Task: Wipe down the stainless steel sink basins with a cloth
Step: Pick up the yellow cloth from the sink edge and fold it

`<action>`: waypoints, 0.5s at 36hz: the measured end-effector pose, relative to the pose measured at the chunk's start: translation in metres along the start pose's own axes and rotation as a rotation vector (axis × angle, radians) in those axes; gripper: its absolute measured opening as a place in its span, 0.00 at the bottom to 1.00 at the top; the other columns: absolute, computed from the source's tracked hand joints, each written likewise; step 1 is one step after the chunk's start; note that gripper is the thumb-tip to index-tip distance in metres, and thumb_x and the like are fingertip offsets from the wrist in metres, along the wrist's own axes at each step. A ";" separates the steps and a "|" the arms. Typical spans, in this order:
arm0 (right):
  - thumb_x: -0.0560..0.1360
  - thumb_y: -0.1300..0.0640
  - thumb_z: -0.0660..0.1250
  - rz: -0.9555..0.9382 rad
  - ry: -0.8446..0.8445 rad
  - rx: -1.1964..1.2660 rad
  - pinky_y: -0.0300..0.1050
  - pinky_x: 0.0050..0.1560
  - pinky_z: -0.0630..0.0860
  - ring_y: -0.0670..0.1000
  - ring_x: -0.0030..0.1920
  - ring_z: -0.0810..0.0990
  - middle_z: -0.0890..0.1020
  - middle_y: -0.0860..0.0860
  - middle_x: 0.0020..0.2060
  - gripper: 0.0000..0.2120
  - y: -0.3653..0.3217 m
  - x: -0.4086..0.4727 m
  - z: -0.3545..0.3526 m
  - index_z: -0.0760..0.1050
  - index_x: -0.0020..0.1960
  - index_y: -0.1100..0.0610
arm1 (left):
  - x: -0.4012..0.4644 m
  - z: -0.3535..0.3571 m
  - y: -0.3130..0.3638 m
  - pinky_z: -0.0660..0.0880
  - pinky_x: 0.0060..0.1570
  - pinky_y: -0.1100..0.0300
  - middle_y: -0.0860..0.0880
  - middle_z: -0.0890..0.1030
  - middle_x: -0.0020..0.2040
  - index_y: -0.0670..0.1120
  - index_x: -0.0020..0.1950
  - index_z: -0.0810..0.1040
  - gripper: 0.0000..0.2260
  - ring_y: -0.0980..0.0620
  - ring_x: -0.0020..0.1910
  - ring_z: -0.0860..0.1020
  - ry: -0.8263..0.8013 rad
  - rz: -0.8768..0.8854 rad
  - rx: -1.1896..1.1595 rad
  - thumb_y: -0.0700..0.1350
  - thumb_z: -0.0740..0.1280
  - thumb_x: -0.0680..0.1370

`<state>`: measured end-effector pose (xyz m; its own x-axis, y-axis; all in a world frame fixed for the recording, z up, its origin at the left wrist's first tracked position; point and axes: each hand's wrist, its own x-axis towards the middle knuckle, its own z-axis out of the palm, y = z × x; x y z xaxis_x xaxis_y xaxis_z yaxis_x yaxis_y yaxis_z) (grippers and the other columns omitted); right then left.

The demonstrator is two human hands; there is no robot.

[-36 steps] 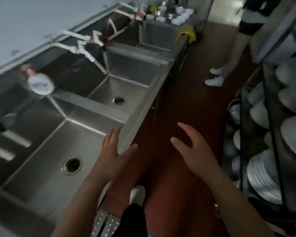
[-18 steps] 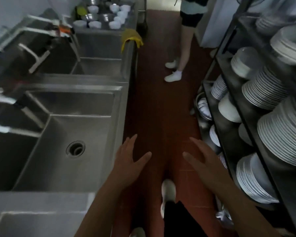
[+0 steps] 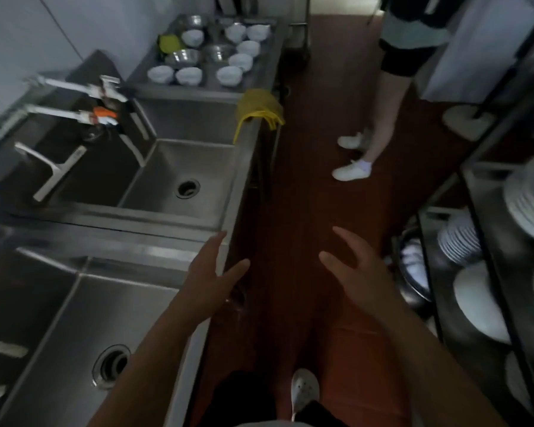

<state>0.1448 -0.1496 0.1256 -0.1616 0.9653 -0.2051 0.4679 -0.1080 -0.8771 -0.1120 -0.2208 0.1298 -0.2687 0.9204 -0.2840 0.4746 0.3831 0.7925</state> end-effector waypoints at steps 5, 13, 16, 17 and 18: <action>0.65 0.27 0.63 -0.050 -0.120 -0.099 0.50 0.73 0.63 0.44 0.74 0.63 0.66 0.44 0.75 0.37 -0.030 0.113 0.013 0.62 0.72 0.34 | 0.081 -0.006 0.006 0.69 0.62 0.65 0.58 0.58 0.78 0.62 0.77 0.56 0.35 0.64 0.68 0.64 0.007 -0.122 -0.133 0.61 0.68 0.74; 0.72 0.35 0.67 -0.052 -0.224 -0.269 0.52 0.74 0.62 0.47 0.76 0.60 0.62 0.46 0.77 0.32 -0.080 0.292 0.026 0.62 0.74 0.37 | 0.271 -0.014 0.023 0.67 0.59 0.64 0.56 0.62 0.75 0.61 0.77 0.56 0.33 0.63 0.64 0.68 -0.035 -0.198 -0.351 0.60 0.68 0.76; 0.73 0.38 0.68 -0.027 -0.250 -0.320 0.53 0.74 0.63 0.47 0.75 0.61 0.63 0.47 0.76 0.32 -0.102 0.345 0.029 0.63 0.74 0.39 | 0.333 -0.022 0.038 0.66 0.55 0.60 0.54 0.63 0.75 0.63 0.76 0.58 0.32 0.60 0.63 0.67 -0.035 -0.240 -0.465 0.60 0.68 0.76; 0.73 0.38 0.68 -0.034 -0.261 -0.339 0.51 0.73 0.64 0.47 0.75 0.62 0.63 0.46 0.76 0.31 -0.110 0.366 0.030 0.63 0.74 0.39 | 0.356 -0.026 0.042 0.67 0.56 0.57 0.52 0.64 0.75 0.63 0.76 0.59 0.31 0.56 0.66 0.68 -0.038 -0.268 -0.514 0.59 0.68 0.76; 0.73 0.38 0.68 -0.045 -0.266 -0.358 0.49 0.72 0.65 0.46 0.74 0.63 0.64 0.46 0.76 0.31 -0.117 0.387 0.031 0.63 0.74 0.39 | 0.377 -0.029 0.047 0.67 0.55 0.55 0.51 0.65 0.75 0.62 0.76 0.60 0.30 0.53 0.65 0.69 -0.048 -0.299 -0.557 0.59 0.68 0.76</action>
<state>0.0004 0.2296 0.1355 -0.3851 0.8672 -0.3157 0.7188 0.0673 -0.6919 -0.2152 0.1420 0.0753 -0.2782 0.7872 -0.5504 -0.1261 0.5381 0.8334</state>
